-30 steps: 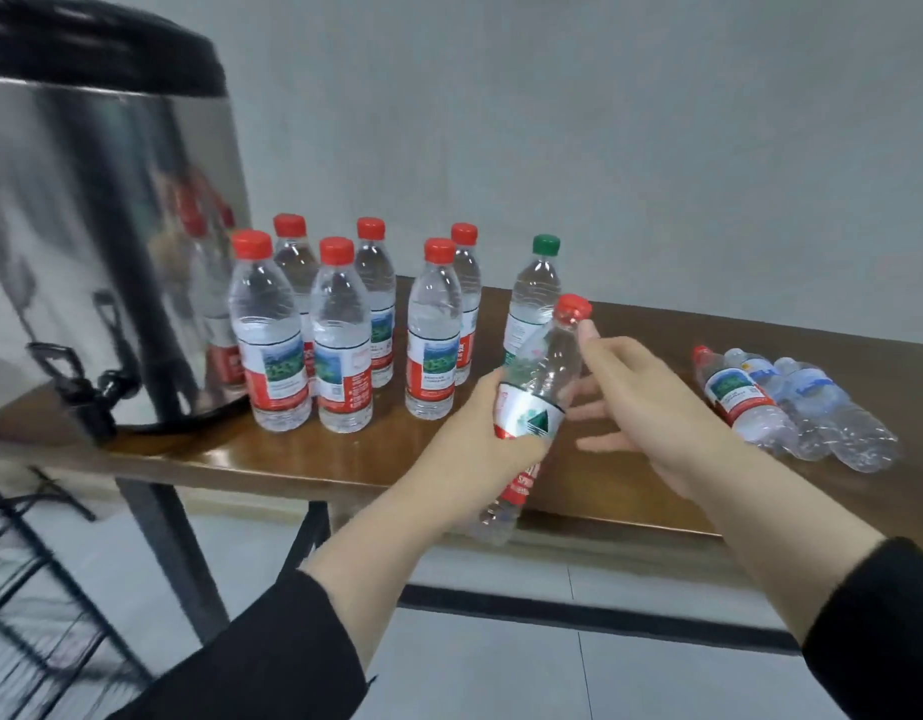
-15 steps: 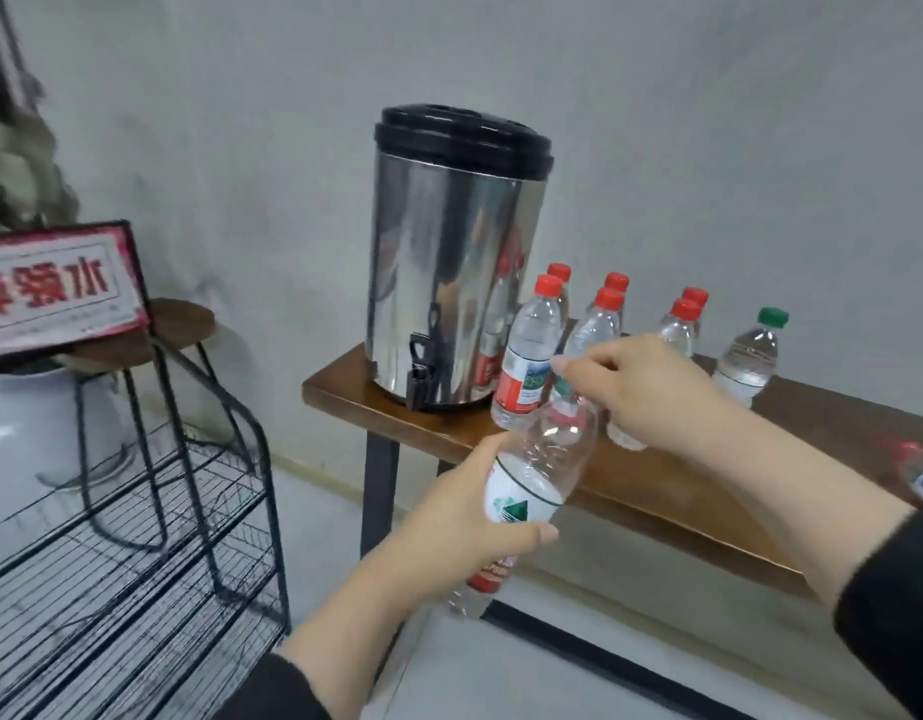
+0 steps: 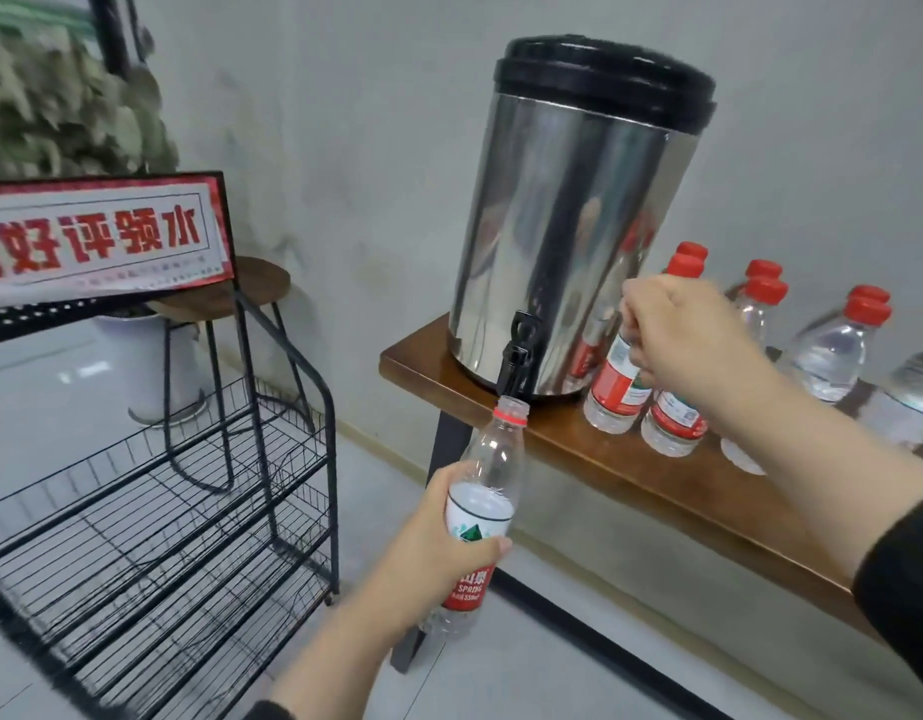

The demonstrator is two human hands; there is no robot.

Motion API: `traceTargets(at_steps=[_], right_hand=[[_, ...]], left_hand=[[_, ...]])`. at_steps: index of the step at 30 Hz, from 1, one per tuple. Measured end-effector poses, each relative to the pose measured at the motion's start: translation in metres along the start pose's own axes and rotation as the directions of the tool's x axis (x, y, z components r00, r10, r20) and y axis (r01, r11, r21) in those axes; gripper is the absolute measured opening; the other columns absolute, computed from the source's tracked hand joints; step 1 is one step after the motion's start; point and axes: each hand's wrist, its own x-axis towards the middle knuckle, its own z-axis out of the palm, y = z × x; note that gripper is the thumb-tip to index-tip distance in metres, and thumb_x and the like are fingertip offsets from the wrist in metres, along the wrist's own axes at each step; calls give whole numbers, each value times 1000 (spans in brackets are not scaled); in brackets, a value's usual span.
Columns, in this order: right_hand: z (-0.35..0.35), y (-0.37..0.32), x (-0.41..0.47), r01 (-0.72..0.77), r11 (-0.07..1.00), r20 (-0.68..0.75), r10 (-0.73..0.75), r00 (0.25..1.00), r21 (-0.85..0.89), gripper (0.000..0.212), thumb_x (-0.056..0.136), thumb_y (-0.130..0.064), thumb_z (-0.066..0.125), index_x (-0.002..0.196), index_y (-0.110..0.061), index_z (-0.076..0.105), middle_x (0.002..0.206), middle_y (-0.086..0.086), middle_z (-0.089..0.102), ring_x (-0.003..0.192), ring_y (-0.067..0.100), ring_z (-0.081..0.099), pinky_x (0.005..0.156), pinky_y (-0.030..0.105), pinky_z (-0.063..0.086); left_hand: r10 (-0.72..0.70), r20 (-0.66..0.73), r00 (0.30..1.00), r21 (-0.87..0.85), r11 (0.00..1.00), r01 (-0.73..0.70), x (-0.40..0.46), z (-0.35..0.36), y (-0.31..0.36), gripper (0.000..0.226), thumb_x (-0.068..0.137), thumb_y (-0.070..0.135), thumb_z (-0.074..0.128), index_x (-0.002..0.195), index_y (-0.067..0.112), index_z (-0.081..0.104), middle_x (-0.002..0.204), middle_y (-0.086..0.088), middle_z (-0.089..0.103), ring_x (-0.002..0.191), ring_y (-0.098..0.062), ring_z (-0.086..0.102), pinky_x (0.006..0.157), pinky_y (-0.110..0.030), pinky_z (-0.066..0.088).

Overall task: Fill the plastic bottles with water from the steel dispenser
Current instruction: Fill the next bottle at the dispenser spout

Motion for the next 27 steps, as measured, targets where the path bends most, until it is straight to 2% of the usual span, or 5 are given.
traceTargets(at_steps=[6, 10, 14, 20, 27], right_hand=[[30, 29, 29, 97, 979, 103, -79, 992, -180, 26, 106, -38, 46, 94, -22, 64, 64, -2, 61, 49, 6, 54, 52, 22, 39], [42, 25, 36, 221, 920, 244, -144, 959, -323, 35, 97, -57, 50, 123, -37, 61, 87, -13, 63, 72, 3, 60, 60, 23, 40], [53, 12, 44, 298, 867, 331, -166, 929, -401, 33, 96, -57, 52, 101, -26, 63, 79, -7, 62, 54, -2, 55, 46, 18, 34], [60, 6, 53, 342, 761, 337, -171, 926, -551, 30, 100, -47, 55, 94, -18, 62, 70, -6, 56, 60, 6, 50, 50, 26, 29], [68, 8, 53, 327, 777, 310, -178, 934, -537, 34, 97, -49, 58, 86, -17, 60, 68, -2, 57, 52, 9, 49, 48, 26, 26]], left_hand=[[-52, -119, 992, 53, 997, 59, 39, 7, -35, 72, 86, 17, 81, 134, 45, 36, 116, 21, 61, 100, 1, 63, 67, -1, 45], [-33, -173, 984, 47, 998, 41, 68, 15, -54, 71, 83, 14, 82, 130, 46, 38, 117, 16, 62, 97, 1, 61, 67, -1, 44], [4, -197, 980, -4, 1000, -5, 84, 17, -60, 72, 83, 10, 82, 128, 48, 41, 124, 13, 60, 101, -2, 60, 65, 1, 43], [60, -197, 978, -86, 993, -79, 96, 10, -62, 67, 87, 3, 76, 128, 44, 43, 109, 20, 59, 66, 16, 58, 53, -3, 45], [139, -167, 976, -62, 987, -151, 104, 9, -72, 75, 82, 12, 82, 130, 55, 44, 119, 29, 61, 107, 9, 59, 80, -3, 43]])
